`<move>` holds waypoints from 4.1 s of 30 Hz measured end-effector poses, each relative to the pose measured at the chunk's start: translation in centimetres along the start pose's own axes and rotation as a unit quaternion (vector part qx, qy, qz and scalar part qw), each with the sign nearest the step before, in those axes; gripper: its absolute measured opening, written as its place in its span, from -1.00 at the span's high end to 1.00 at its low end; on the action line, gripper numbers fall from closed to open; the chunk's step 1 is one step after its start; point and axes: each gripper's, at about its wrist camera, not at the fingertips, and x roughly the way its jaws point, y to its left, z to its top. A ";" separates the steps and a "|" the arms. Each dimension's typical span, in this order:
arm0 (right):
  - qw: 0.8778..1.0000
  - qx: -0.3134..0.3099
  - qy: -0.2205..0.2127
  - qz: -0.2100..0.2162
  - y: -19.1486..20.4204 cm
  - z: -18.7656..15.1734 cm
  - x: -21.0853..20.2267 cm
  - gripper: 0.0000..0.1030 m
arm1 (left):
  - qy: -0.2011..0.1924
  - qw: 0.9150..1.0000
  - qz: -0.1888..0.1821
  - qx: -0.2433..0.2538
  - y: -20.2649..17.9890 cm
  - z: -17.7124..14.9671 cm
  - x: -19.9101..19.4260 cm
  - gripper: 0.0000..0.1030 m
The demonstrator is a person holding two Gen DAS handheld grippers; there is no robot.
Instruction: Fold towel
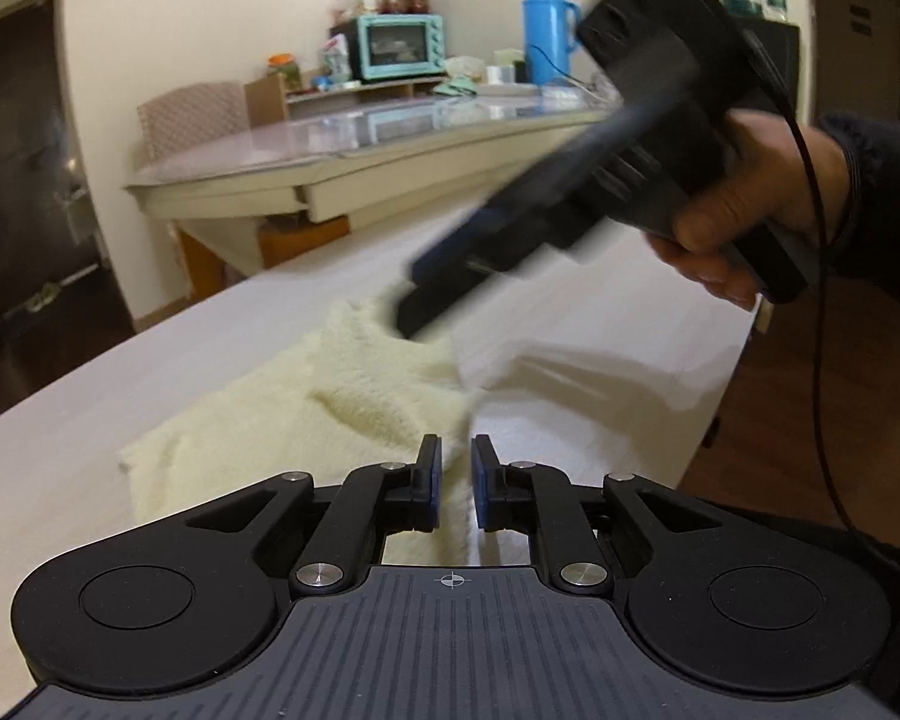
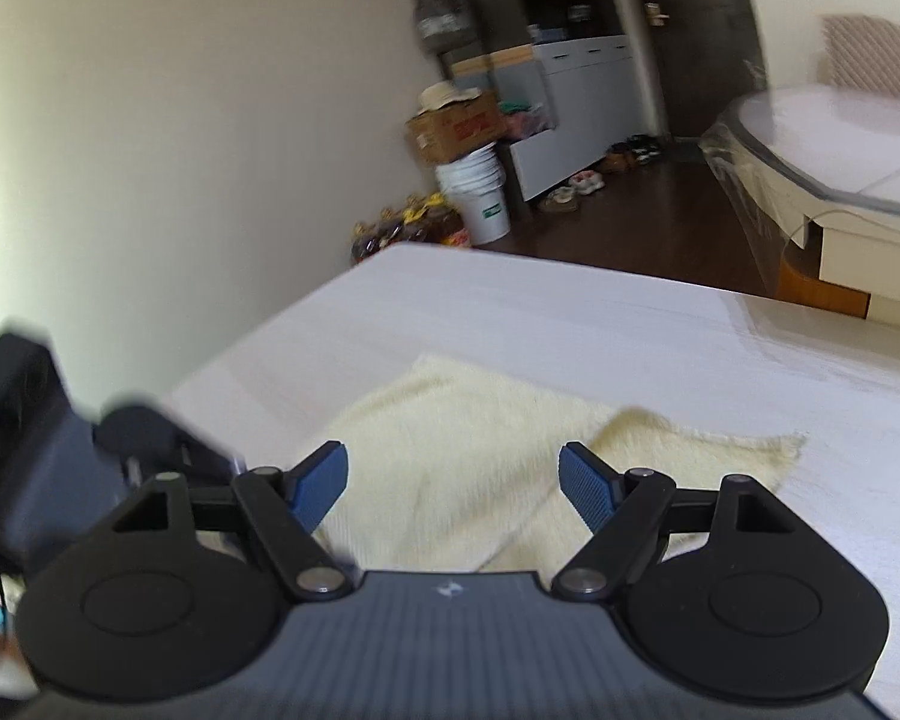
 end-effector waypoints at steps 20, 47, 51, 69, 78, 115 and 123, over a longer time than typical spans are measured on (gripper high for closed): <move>0.914 -0.390 0.069 -0.089 9.2 -4.9 3.3 0.43 | -0.016 0.997 0.048 -0.060 3.8 0.6 -0.7 0.32; 0.903 -0.374 0.067 -0.201 14.5 -12.1 -5.4 0.87 | 0.058 0.990 0.122 -0.043 9.1 -0.3 1.1 -0.06; 0.910 -0.359 0.069 -0.197 13.4 -12.2 -5.0 0.87 | 0.012 0.990 0.132 -0.056 7.5 -1.2 -3.1 -0.08; 0.919 -0.335 0.068 -0.195 13.3 -13.4 -7.0 0.87 | 0.044 0.968 0.120 0.214 -7.0 -11.7 -8.2 0.51; 0.919 -0.332 0.072 -0.199 13.3 -13.6 -7.3 0.87 | 0.029 0.943 0.149 0.295 -8.5 -12.3 -6.9 0.50; 0.949 -0.261 0.020 -0.178 7.1 -7.8 -8.1 0.87 | 0.079 0.986 0.054 0.138 3.8 1.8 -5.2 0.87; 0.961 -0.221 0.029 -0.165 1.4 -3.2 -5.0 0.87 | 0.100 0.990 0.059 0.086 8.9 4.2 -1.0 0.87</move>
